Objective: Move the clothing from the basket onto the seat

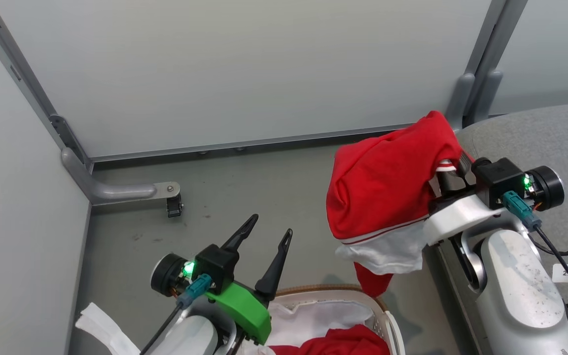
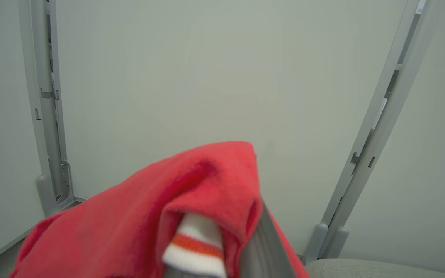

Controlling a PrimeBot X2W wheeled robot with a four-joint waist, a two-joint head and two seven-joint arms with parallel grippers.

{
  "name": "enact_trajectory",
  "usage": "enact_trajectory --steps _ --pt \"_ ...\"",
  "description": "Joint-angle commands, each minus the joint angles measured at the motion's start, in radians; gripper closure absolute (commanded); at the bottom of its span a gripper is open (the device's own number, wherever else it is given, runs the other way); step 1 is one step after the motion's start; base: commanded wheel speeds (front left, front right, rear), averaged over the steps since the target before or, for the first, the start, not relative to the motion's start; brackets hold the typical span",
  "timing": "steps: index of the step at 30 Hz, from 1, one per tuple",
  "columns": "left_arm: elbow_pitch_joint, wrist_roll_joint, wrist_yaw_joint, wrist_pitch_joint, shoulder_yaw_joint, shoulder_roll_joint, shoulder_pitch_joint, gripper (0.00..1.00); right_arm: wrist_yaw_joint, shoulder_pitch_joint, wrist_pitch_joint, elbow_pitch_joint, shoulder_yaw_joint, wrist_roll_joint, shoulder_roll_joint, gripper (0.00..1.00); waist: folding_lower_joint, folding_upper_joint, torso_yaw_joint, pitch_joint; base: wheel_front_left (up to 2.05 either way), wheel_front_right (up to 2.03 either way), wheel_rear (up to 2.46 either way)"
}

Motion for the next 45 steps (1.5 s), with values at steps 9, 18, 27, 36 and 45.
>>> enact_trajectory --steps 9,18,27,36,45 --pt "0.001 0.082 -0.035 0.000 0.066 -0.054 0.074 0.00 -0.001 0.020 -0.001 0.000 -0.019 -0.014 -0.004 1.00 0.0000 0.0000 -0.091 0.023 0.00 0.00 0.00" --pt "-0.004 0.149 -0.056 -0.001 0.104 -0.083 0.055 0.00 -0.001 0.005 -0.001 -0.010 -0.033 -0.038 -0.003 1.00 0.0000 0.0000 -0.341 0.110 0.00 0.00 0.00" --pt "0.019 0.177 -0.072 0.000 0.118 -0.093 0.019 0.00 -0.001 0.009 -0.001 0.000 -0.056 -0.012 -0.002 1.00 0.0000 0.0000 -0.501 0.167 0.00 0.00 0.00" --pt "0.030 0.182 -0.077 0.000 0.101 -0.096 0.003 0.00 -0.001 0.023 -0.001 0.010 -0.082 0.001 -0.002 1.00 0.0000 0.0000 -0.505 0.187 0.00 0.00 0.00" --pt "0.006 0.193 -0.078 0.000 0.071 -0.086 -0.023 0.00 -0.001 -0.045 -0.001 0.020 -0.150 -0.022 -0.002 1.00 0.0000 0.0000 -0.412 0.261 0.00 0.00 0.00"
